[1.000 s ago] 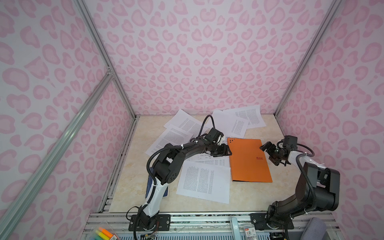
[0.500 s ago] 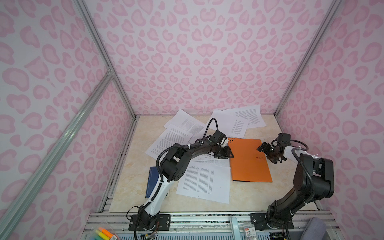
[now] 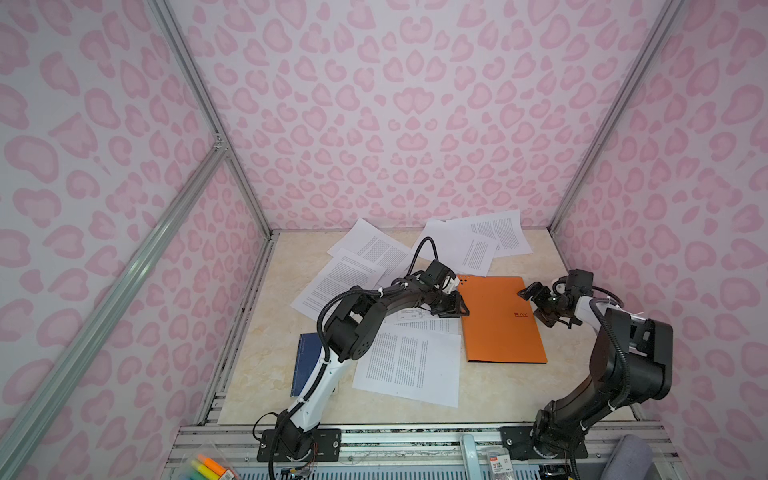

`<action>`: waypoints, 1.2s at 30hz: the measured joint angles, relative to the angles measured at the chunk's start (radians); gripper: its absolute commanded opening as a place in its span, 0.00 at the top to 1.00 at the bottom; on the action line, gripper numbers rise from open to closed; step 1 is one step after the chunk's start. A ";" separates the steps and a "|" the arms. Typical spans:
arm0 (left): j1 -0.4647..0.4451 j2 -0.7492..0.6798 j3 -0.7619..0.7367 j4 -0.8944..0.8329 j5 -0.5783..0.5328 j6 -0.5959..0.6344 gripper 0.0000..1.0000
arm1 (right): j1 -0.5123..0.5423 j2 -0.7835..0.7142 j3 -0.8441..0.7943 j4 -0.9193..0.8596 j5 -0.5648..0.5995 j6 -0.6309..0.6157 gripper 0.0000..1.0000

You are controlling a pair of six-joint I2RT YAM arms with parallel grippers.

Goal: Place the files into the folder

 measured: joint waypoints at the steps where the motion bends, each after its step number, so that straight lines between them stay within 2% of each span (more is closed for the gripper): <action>1: 0.000 0.001 0.002 0.000 0.002 0.000 0.59 | -0.001 -0.008 -0.002 0.007 -0.008 0.005 0.12; 16: 0.016 0.012 0.021 -0.004 0.055 -0.018 0.50 | 0.022 -0.201 -0.051 0.085 -0.068 0.092 0.10; 25: 0.035 0.016 0.034 -0.003 0.077 -0.041 0.39 | 0.061 -0.324 -0.030 -0.010 -0.084 0.093 0.06; 29: 0.036 0.015 0.035 0.000 0.081 -0.048 0.37 | 0.092 -0.346 0.021 -0.101 -0.047 0.042 0.06; 36: 0.037 0.015 0.035 0.023 0.081 -0.049 0.33 | 0.201 -0.330 0.104 -0.264 0.107 -0.052 0.06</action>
